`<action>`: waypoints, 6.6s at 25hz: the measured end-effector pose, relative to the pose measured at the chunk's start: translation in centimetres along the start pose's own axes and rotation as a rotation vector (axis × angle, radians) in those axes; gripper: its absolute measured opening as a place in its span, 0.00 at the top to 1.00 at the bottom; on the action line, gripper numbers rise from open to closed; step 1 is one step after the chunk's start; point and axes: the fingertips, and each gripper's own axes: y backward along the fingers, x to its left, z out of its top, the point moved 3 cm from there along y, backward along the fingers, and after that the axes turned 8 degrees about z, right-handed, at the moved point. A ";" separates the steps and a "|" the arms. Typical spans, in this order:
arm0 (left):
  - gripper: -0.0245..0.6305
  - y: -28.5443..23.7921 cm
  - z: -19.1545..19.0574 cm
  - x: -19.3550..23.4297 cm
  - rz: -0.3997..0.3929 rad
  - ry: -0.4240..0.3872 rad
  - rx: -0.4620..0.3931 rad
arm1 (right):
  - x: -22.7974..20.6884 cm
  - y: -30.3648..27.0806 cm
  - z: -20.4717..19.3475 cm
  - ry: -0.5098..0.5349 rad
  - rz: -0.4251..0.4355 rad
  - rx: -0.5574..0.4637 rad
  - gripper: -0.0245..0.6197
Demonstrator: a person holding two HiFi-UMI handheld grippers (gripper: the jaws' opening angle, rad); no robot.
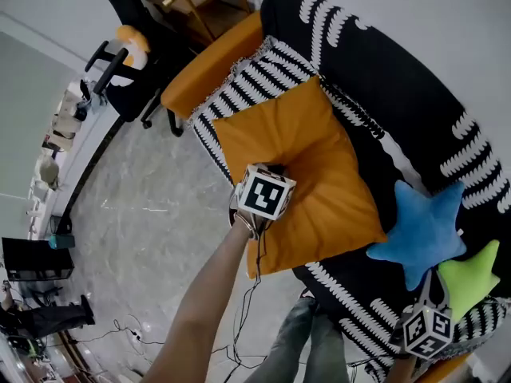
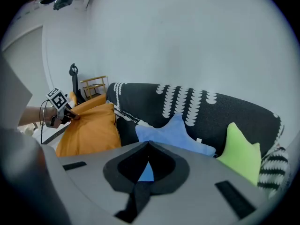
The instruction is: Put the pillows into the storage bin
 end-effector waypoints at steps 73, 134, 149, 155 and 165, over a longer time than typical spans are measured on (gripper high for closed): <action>0.94 53.5 -14.3 -61.2 -0.892 -1.019 -0.348 | -7.5 73.6 -34.5 -0.679 -0.965 -0.460 0.96; 0.94 42.9 -52.4 -115.7 -1.351 -2.292 -0.263 | -14.2 67.9 -75.0 -1.651 -1.410 -0.428 0.96; 0.94 38.8 -57.6 -120.3 -1.414 -2.235 -0.222 | -15.3 63.6 -76.8 -1.667 -1.299 -0.386 0.96; 0.70 34.4 -58.5 -120.0 -1.277 -2.324 -0.183 | -16.3 61.6 -76.5 -1.677 -1.245 -0.402 0.96; 0.66 30.5 -57.1 -117.9 -1.188 -2.235 -0.108 | -16.7 61.2 -76.7 -1.643 -1.200 -0.370 0.96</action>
